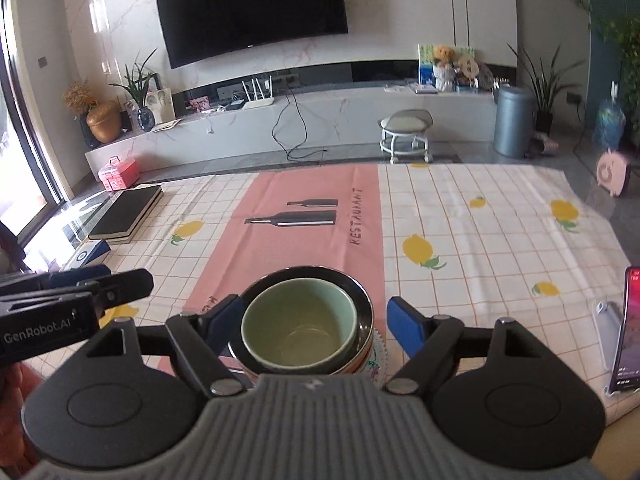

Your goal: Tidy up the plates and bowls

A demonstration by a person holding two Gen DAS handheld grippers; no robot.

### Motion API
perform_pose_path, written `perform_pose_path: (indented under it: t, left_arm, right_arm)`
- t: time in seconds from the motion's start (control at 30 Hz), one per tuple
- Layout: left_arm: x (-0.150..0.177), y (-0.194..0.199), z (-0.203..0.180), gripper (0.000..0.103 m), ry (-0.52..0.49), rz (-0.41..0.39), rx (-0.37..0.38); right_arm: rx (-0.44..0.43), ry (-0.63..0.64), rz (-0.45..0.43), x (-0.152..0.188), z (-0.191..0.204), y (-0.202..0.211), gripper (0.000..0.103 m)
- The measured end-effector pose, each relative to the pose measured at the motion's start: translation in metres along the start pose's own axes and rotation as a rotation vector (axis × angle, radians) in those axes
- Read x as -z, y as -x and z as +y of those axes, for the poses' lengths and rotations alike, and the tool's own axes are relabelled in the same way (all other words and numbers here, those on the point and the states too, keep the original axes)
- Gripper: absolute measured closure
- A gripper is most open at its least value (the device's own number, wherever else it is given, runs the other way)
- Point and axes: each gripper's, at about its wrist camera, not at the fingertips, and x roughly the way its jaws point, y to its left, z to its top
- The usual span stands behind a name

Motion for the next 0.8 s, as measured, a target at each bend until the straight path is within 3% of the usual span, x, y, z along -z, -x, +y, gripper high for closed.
perform_pose_path:
  t: [0.2,0.3,0.43,0.63,0.8]
  left_arm:
    - [0.021,0.033,0.001,0.038,-0.109,-0.081,-0.076]
    - [0.036,0.043,0.0,0.031,-0.152,-0.116,-0.117]
    - [0.051,0.048,-0.001,0.028,-0.145,-0.129,-0.139]
    - [0.068,0.043,0.011,0.023,-0.09,-0.123,-0.152]
    - [0.079,0.031,0.016,0.023,-0.081,-0.05,-0.14]
  right_arm:
    - [0.033,0.055,-0.105,0.025,0.022,0.037,0.018]
    - [0.051,0.069,-0.155,0.04,0.033,0.052,0.015]
    - [0.114,0.179,-0.217,0.065,0.054,0.065,0.013]
    - [0.102,0.252,-0.245,0.098,0.069,0.066,0.011]
    - [0.093,0.264,-0.226,0.112,0.068,0.058,0.009]
